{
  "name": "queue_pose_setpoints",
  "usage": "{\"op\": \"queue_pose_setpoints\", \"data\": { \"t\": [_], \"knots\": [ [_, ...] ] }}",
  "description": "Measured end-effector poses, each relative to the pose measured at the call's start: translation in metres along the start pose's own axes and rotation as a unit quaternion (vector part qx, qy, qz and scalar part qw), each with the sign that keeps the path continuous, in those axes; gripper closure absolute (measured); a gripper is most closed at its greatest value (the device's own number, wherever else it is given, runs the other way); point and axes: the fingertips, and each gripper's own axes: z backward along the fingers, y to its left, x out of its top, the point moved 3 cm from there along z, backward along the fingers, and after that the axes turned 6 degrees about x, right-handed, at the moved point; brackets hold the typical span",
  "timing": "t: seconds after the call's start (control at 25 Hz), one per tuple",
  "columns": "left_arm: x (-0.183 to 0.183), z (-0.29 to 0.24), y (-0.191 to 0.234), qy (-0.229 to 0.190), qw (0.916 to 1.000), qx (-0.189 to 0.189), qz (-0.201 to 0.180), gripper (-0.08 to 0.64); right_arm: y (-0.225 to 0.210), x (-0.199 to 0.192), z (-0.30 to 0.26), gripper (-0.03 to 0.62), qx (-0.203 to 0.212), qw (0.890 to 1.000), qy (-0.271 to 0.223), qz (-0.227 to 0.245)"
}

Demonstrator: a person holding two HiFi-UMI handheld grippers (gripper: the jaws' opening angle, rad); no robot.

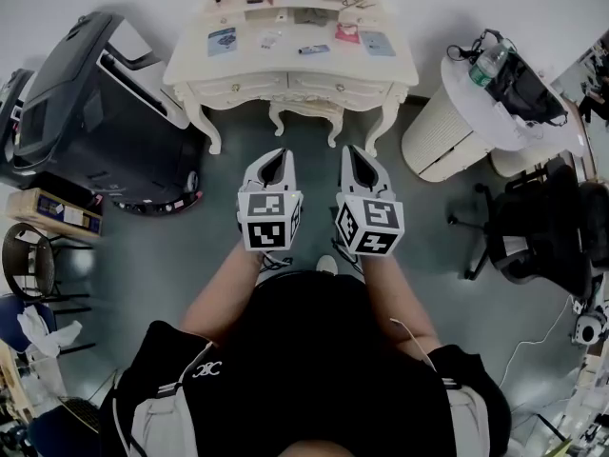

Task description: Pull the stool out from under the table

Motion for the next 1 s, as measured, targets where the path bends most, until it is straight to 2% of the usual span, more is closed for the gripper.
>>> {"op": "queue_pose_setpoints", "data": {
  "t": [0.28, 0.72, 1.0],
  "knots": [
    [-0.003, -0.016, -0.009, 0.016, 0.9998, 0.013, 0.000, 0.554, -0.019, -0.003, -0.011, 0.584, 0.009, 1.000, 0.012, -0.003],
    [0.002, -0.046, -0.041, 0.030, 0.9982, 0.048, 0.021, 0.554, -0.066, 0.003, -0.025, 0.584, 0.047, 0.999, 0.027, 0.001],
    [-0.004, -0.053, -0.051, 0.045, 0.9970, 0.060, 0.017, 0.554, -0.082, -0.006, -0.024, 0.584, 0.057, 0.998, 0.034, -0.012]
  ]
}}
